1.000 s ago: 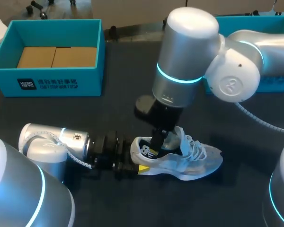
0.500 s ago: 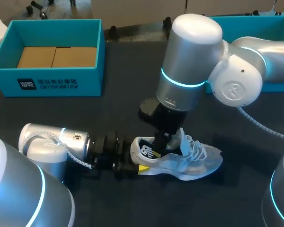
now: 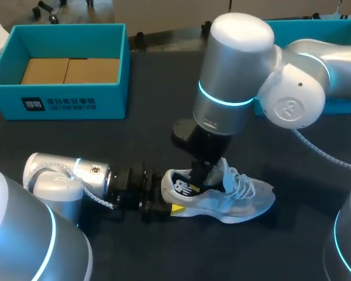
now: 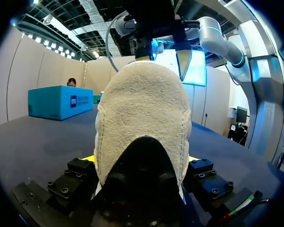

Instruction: Take the shoe out of the shoebox, open the shoe tongue, remove and reinsert the insole, then place the shoe into the shoebox

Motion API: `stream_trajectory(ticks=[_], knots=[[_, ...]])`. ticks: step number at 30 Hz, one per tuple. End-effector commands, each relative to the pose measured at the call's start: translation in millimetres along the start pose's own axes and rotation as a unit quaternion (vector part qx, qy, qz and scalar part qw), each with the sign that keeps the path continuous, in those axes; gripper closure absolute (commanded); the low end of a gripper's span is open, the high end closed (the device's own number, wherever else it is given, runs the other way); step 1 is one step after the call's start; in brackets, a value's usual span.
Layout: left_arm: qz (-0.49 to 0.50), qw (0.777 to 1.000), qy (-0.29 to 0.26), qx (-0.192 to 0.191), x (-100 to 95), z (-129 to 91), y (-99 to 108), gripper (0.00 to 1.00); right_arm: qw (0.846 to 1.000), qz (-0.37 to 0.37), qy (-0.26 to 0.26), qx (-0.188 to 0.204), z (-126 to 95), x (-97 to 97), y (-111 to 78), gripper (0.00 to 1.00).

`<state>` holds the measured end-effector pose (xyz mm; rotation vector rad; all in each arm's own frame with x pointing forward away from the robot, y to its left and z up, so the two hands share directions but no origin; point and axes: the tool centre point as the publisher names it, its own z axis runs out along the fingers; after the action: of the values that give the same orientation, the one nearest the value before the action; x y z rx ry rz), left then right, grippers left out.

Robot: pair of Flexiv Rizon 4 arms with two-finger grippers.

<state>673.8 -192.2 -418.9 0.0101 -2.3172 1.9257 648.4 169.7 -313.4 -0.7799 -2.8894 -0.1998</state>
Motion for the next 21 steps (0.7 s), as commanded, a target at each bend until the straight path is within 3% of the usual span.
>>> stream_trajectory(ticks=[1,17,19,21], knots=[[0.000,1.000,0.000,-0.001,-1.5,0,1,1.00,1.000,-0.004,0.009,-0.010,9,-7.6,-6.1,0.60],[0.000,1.000,0.000,-0.001,-1.5,0,1,1.00,0.999,-0.020,0.031,-0.022,22,-9.3,-6.7,0.63],[0.000,1.000,0.000,-0.001,-1.5,0,1,1.00,0.999,-0.023,0.034,-0.024,24,-10.0,-6.1,0.68],[0.000,1.000,0.000,-0.001,-1.5,0,1,1.00,0.999,-0.024,0.037,-0.025,26,-10.4,-5.7,0.84]])
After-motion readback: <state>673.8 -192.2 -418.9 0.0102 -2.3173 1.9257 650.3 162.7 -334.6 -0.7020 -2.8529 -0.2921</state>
